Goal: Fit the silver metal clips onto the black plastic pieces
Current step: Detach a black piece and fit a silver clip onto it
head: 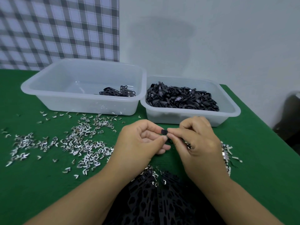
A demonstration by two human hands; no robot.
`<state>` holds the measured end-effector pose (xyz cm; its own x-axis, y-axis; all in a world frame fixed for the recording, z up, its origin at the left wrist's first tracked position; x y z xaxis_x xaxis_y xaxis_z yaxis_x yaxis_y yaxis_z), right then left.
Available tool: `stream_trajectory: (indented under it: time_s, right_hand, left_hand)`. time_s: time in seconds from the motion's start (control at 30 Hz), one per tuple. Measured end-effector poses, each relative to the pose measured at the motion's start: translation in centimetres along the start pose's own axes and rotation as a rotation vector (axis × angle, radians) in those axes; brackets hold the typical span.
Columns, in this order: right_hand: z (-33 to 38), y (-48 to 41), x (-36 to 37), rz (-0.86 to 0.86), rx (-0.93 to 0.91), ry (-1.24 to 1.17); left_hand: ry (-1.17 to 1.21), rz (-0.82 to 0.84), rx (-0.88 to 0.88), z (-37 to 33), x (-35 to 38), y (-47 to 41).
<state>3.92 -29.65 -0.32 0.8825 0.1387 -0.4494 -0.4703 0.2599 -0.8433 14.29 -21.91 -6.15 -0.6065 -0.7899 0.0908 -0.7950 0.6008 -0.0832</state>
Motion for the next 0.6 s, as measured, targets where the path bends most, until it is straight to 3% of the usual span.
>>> stream_trajectory:
  time_s: [0.37,0.6]
  right_hand:
    - [-1.6,0.2,0.8,0.129,0.195,-0.151]
    - [-1.3,0.0,0.9,0.173,0.152,-0.109]
  left_hand:
    - [-0.139,-0.011,0.120,-0.7,-0.1,-0.1]
    - [-0.162,-0.014,0.163,-1.3,0.1,0.2]
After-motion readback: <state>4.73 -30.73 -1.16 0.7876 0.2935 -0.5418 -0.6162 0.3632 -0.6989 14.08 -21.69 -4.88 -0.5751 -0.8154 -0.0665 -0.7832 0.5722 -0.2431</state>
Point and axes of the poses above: each hand's wrist, its own y-axis away from the middle knuckle, its own x-axis out of the palm, z = x × y, the point moved 9 cm from there along -y, towards the middle knuckle, and after that the axes turned 7 degrees about -z, right-handed, at the moved point
